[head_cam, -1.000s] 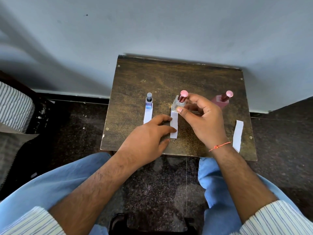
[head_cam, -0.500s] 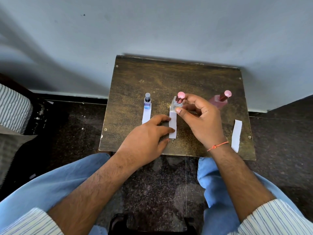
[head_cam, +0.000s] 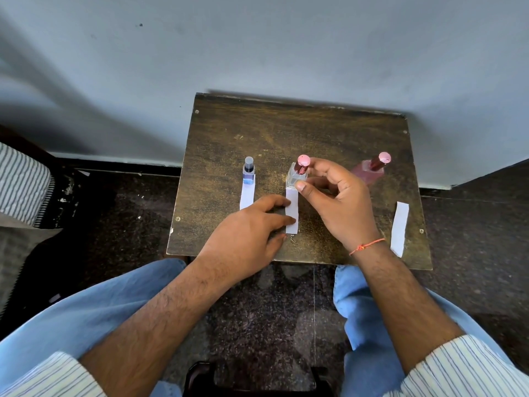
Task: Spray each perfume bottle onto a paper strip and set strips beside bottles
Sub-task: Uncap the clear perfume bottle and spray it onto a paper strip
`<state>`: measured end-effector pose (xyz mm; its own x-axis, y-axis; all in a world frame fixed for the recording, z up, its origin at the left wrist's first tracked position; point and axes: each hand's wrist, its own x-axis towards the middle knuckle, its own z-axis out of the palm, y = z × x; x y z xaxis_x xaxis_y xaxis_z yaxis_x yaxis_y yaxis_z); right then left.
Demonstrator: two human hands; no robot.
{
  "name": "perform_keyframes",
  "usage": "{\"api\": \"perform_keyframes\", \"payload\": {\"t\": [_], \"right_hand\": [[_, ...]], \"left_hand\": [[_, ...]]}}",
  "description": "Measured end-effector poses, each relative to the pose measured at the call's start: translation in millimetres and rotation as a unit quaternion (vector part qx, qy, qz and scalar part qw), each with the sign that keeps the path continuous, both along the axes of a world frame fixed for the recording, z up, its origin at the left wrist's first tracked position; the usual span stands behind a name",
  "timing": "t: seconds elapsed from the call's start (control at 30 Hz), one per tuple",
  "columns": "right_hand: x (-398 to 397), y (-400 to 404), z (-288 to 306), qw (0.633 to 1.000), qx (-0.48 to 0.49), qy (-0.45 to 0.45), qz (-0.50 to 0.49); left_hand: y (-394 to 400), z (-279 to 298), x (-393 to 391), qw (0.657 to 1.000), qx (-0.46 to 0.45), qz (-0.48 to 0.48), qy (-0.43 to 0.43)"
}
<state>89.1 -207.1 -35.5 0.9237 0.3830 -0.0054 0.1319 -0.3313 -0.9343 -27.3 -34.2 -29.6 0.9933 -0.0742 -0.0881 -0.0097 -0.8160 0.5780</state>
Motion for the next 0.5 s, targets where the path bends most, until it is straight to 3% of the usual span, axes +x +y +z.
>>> {"api": "perform_keyframes", "payload": {"t": [0.5], "right_hand": [[-3.7,-2.8,5.5,1.000,-0.002,0.013,0.003]], "left_hand": [[-1.0,0.2,1.3,1.000,-0.007,0.006,-0.026]]}}
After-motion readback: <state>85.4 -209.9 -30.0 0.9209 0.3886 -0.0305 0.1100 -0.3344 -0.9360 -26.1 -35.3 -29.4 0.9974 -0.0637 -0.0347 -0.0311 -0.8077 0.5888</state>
